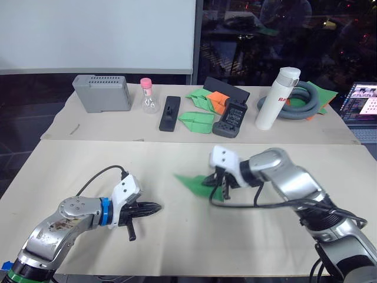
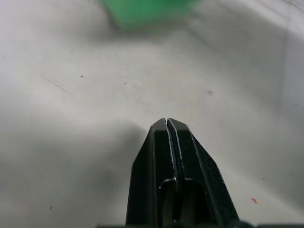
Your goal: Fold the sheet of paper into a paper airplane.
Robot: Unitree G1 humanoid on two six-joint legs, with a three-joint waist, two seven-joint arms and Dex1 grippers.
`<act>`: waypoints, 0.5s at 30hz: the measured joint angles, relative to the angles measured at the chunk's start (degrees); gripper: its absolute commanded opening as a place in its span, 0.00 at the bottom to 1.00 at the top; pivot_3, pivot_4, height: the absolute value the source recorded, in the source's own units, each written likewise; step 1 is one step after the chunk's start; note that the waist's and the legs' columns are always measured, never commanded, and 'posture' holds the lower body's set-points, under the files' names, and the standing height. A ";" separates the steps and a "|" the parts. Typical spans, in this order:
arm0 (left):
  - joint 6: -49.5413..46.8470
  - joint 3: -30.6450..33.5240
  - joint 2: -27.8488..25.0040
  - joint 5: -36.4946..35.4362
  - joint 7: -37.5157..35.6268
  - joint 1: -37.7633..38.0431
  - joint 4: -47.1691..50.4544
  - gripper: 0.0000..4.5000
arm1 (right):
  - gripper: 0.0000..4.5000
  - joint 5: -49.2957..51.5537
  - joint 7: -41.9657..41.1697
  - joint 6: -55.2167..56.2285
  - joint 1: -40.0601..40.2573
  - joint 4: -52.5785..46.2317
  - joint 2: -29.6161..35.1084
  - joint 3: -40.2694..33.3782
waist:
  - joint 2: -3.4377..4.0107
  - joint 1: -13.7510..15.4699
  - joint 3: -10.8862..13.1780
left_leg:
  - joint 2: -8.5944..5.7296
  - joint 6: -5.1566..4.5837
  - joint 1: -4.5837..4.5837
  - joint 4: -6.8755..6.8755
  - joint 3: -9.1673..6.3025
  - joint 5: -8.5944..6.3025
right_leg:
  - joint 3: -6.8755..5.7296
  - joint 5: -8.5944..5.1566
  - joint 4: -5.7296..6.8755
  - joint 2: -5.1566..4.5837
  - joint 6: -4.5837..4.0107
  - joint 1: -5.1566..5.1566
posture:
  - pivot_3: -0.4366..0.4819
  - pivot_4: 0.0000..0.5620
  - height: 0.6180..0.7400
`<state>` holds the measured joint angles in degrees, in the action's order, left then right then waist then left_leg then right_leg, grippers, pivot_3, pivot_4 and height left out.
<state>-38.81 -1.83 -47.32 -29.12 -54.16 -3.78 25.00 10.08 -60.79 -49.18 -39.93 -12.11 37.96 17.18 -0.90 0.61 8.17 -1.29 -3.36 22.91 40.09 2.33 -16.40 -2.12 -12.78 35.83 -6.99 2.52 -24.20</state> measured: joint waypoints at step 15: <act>3.53 -5.23 3.05 2.64 -2.13 -6.14 -6.05 0.00 | 0.01 -3.16 19.61 8.71 -4.56 48.13 11.83 -23.27 | 0.00 -0.97 0.00 | -0.01 -0.07 0.00 -0.11 0.20 0.04 | 0.09 0.00 -0.06 -0.03 0.00 0.03 | 0.48 0.27 1.00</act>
<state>-35.28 -7.05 -44.27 -26.48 -56.29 -9.92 18.95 6.92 -41.18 -40.47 -44.49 36.02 49.79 -6.09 -0.91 -0.35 8.18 -1.30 -3.43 22.91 39.98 2.54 -16.36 -2.03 -12.78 35.77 -7.02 2.52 -24.16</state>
